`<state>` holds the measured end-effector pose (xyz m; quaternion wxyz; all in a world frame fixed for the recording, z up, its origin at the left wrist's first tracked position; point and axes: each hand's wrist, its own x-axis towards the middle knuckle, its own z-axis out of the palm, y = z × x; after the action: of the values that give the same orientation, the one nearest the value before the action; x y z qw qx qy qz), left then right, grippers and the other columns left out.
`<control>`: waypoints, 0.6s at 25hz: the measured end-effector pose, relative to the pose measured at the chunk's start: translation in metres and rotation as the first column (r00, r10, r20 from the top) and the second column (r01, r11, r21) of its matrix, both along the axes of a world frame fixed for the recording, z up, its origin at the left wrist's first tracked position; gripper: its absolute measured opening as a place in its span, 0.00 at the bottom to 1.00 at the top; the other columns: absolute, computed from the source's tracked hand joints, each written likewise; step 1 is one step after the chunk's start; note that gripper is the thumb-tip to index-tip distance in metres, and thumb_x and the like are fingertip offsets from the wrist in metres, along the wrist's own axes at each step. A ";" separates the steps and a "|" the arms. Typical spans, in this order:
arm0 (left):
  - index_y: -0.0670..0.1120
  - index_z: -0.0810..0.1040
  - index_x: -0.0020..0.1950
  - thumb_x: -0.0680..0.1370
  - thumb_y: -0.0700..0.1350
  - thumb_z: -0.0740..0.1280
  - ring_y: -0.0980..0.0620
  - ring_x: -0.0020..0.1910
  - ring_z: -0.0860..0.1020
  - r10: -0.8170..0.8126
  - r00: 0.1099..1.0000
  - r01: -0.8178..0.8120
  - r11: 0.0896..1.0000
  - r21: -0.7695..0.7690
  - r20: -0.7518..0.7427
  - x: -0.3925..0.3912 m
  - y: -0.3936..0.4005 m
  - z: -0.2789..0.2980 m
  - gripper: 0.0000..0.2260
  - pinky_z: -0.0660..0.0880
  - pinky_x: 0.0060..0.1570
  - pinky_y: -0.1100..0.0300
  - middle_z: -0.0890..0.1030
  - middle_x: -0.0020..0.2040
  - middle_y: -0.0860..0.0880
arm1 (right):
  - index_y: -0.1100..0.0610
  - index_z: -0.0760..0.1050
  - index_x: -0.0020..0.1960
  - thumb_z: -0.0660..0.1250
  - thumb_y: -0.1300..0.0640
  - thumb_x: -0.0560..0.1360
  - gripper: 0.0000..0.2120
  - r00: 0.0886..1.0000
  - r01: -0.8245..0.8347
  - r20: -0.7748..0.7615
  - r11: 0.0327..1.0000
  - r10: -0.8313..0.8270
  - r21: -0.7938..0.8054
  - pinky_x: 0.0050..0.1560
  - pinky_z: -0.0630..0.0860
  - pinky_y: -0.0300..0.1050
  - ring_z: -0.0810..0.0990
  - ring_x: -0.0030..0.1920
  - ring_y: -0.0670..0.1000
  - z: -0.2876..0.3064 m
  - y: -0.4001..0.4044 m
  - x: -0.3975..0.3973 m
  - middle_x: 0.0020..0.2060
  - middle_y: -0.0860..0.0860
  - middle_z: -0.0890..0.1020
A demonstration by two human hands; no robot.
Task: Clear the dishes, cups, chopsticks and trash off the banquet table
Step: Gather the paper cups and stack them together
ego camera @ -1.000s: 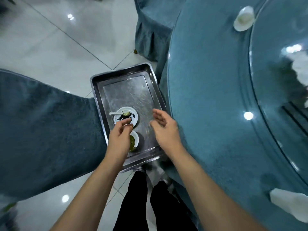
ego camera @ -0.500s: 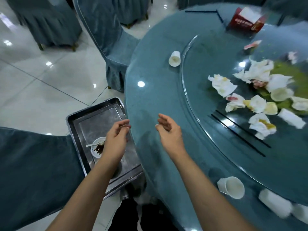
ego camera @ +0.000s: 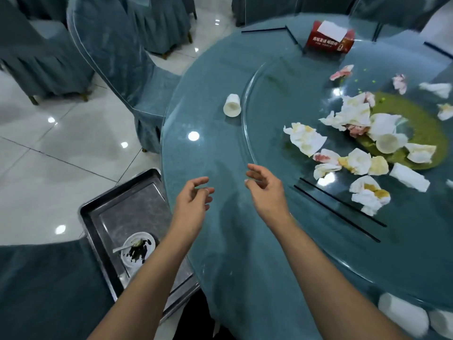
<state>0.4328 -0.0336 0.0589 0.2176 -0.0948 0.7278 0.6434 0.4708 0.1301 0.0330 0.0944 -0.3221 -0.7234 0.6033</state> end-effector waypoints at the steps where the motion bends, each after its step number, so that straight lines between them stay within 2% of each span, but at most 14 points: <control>1: 0.45 0.77 0.63 0.83 0.37 0.59 0.45 0.53 0.80 -0.008 1.000 0.008 1.000 0.001 0.000 -0.012 0.007 -0.003 0.11 0.77 0.58 0.48 0.83 0.55 0.44 | 0.48 0.80 0.63 0.68 0.61 0.78 0.16 1.000 0.004 0.006 1.000 -0.004 0.009 0.49 0.76 0.34 0.82 0.49 0.41 -0.001 0.006 -0.011 0.54 0.45 0.84; 6: 0.48 0.78 0.59 0.83 0.37 0.60 0.49 0.50 0.79 -0.038 0.999 0.038 0.999 0.002 -0.026 -0.078 0.038 -0.015 0.11 0.78 0.56 0.48 0.83 0.51 0.47 | 0.48 0.82 0.54 0.67 0.62 0.78 0.11 0.999 -0.015 0.031 0.997 0.012 0.079 0.49 0.76 0.34 0.83 0.49 0.40 -0.007 0.030 -0.069 0.49 0.41 0.85; 10: 0.51 0.79 0.57 0.83 0.38 0.60 0.52 0.46 0.78 -0.048 0.997 0.047 0.999 -0.011 -0.060 -0.130 0.057 -0.030 0.11 0.78 0.51 0.50 0.84 0.51 0.47 | 0.46 0.82 0.52 0.67 0.61 0.78 0.11 0.998 -0.034 0.051 0.995 0.030 0.089 0.45 0.76 0.32 0.83 0.48 0.38 -0.013 0.049 -0.117 0.48 0.40 0.85; 12: 0.54 0.79 0.55 0.82 0.39 0.60 0.56 0.43 0.78 -0.049 0.996 0.049 0.999 -0.008 -0.068 -0.156 0.069 -0.041 0.12 0.78 0.47 0.55 0.84 0.50 0.50 | 0.49 0.83 0.54 0.66 0.61 0.78 0.11 0.998 -0.046 0.056 0.994 0.040 0.100 0.51 0.80 0.38 0.83 0.50 0.39 -0.018 0.059 -0.141 0.49 0.41 0.85; 15: 0.54 0.78 0.56 0.82 0.40 0.61 0.66 0.36 0.78 -0.062 0.995 0.061 0.998 -0.018 -0.074 -0.188 0.088 -0.058 0.11 0.77 0.44 0.60 0.84 0.50 0.51 | 0.51 0.83 0.57 0.66 0.62 0.77 0.12 0.998 -0.047 0.052 0.993 0.041 0.112 0.58 0.81 0.48 0.84 0.51 0.45 -0.026 0.075 -0.176 0.50 0.44 0.86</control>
<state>0.2451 0.0543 0.0013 0.2091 -0.0502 0.7430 0.6338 0.2943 0.2049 0.0068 0.0812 -0.3151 -0.7656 0.5550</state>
